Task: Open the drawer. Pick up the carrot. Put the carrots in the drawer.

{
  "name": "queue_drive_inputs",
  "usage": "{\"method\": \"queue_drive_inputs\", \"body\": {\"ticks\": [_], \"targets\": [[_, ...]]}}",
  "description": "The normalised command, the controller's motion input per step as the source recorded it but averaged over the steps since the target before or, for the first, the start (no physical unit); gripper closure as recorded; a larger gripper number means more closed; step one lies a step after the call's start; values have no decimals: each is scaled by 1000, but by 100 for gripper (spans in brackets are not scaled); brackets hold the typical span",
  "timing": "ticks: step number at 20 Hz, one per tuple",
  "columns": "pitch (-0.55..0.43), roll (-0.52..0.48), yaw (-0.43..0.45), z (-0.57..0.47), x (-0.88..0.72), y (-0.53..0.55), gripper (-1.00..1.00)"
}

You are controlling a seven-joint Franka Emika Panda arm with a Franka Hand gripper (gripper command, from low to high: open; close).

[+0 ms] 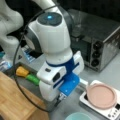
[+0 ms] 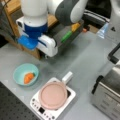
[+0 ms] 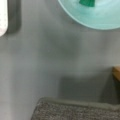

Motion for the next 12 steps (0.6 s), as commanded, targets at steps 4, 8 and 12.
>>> {"method": "queue_drive_inputs", "body": {"ticks": [4, 8, 12], "targets": [[253, 140, 29, 105, 377, -195, -100], [229, 168, 27, 53, 407, -209, -100], [212, 191, 23, 18, 418, -243, -100]]}}
